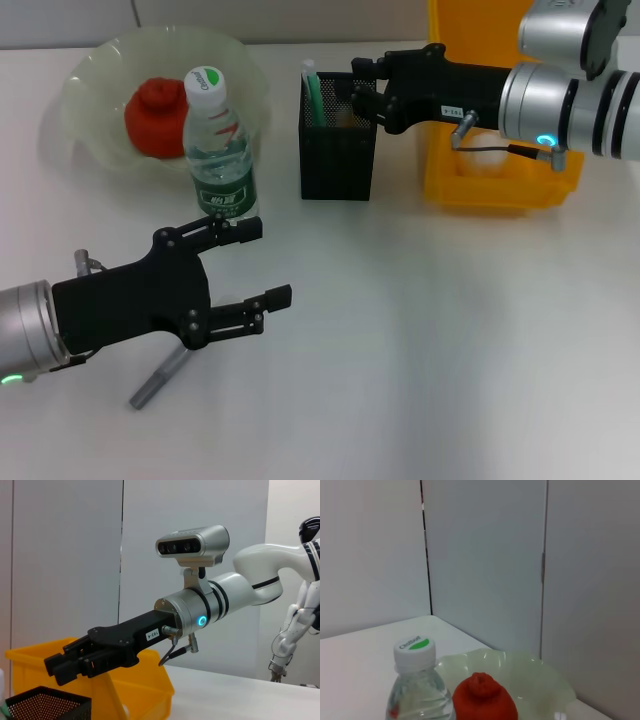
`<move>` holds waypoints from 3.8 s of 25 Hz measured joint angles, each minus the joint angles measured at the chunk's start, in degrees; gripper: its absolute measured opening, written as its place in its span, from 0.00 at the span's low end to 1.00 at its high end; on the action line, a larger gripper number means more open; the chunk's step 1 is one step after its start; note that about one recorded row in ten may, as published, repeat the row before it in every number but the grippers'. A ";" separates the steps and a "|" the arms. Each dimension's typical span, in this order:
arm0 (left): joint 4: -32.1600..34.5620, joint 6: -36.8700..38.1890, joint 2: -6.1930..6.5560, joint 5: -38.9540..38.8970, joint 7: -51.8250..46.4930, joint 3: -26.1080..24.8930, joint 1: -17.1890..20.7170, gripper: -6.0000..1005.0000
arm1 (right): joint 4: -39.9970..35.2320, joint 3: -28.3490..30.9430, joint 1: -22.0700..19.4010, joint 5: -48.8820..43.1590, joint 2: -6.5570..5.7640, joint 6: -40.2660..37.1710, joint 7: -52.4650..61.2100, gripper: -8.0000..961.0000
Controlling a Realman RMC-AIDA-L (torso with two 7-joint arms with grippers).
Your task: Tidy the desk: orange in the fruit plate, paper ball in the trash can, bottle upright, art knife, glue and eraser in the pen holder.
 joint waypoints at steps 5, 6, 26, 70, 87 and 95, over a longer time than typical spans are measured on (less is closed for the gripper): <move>0.00 0.00 0.00 0.00 0.00 0.00 0.15 0.80 | 0.02 0.00 -0.04 0.00 -0.03 0.01 0.00 0.33; 0.00 0.00 0.00 0.00 0.00 0.00 0.17 0.80 | 0.01 0.00 -0.08 0.00 -0.04 0.01 0.00 0.33; 0.00 0.67 0.09 0.00 -0.33 -0.01 0.26 0.79 | -10.79 0.64 -13.75 5.95 -0.10 -18.29 -0.01 0.37; 53.48 -1.42 0.10 30.18 -75.65 13.59 -2.09 0.79 | 22.32 6.85 -20.29 12.93 0.07 -34.02 -37.53 0.62; 73.05 4.57 -0.11 54.93 -104.00 38.03 -3.91 0.79 | 24.55 7.36 -17.86 14.13 0.26 -32.61 -36.91 0.62; 67.61 2.28 -0.36 57.11 -107.23 40.27 -5.37 0.79 | 25.05 7.20 -17.82 14.07 0.20 -32.57 -37.38 0.62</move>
